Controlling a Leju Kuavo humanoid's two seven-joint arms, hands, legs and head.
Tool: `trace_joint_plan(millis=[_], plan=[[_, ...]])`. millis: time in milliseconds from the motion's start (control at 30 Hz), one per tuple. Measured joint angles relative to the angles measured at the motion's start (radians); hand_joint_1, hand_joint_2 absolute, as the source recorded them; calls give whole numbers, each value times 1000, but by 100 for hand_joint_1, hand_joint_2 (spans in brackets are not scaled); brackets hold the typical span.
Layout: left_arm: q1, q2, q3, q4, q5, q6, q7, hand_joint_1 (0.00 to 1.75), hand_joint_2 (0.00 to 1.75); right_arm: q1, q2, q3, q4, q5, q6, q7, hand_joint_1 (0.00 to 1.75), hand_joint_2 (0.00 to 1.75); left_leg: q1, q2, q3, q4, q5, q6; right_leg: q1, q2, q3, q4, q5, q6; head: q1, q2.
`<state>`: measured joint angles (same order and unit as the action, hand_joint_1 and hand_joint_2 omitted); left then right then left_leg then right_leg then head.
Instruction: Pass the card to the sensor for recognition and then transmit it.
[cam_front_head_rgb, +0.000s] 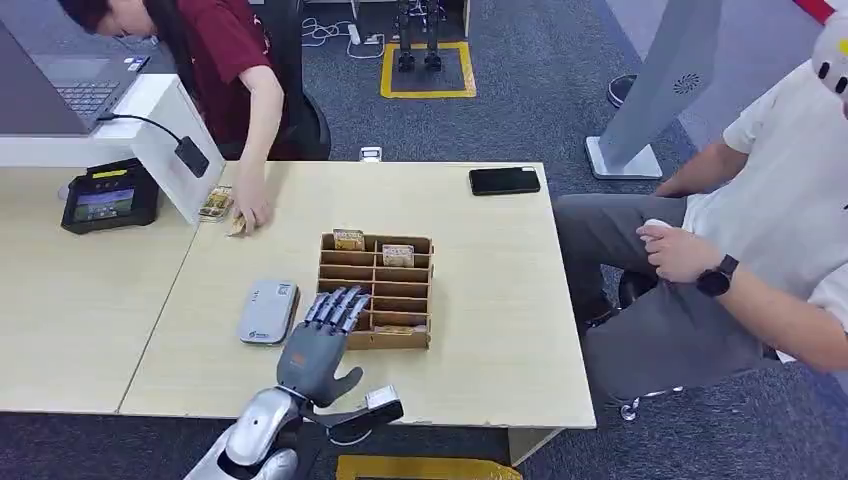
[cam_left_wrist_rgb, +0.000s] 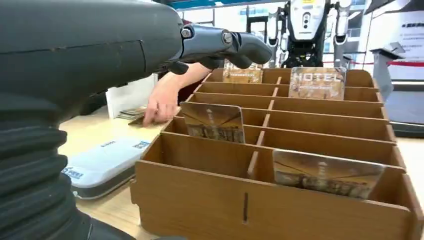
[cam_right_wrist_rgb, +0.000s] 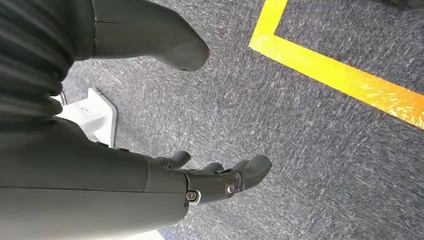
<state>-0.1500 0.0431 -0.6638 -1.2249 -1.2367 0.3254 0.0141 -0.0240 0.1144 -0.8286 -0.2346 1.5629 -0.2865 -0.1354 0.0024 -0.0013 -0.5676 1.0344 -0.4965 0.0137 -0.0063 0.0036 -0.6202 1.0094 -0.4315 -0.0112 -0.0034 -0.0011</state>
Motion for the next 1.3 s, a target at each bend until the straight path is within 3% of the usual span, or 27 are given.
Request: trace_joint_plan(millis=[833,1300], plan=[[6,-17,-8,-33,57,-46,-34,0,175,0,7,0,-1,6,1,1,0,175,0,0,0,0,0,0,0,0,0,0,0,0,0,0],[-38,-84,-11,66,19,-29,-8,0,175,-12,10,13,-1,7,8,10,0,175,0,0,0,0,0,1,0,0,0,0,1,1,0,0]])
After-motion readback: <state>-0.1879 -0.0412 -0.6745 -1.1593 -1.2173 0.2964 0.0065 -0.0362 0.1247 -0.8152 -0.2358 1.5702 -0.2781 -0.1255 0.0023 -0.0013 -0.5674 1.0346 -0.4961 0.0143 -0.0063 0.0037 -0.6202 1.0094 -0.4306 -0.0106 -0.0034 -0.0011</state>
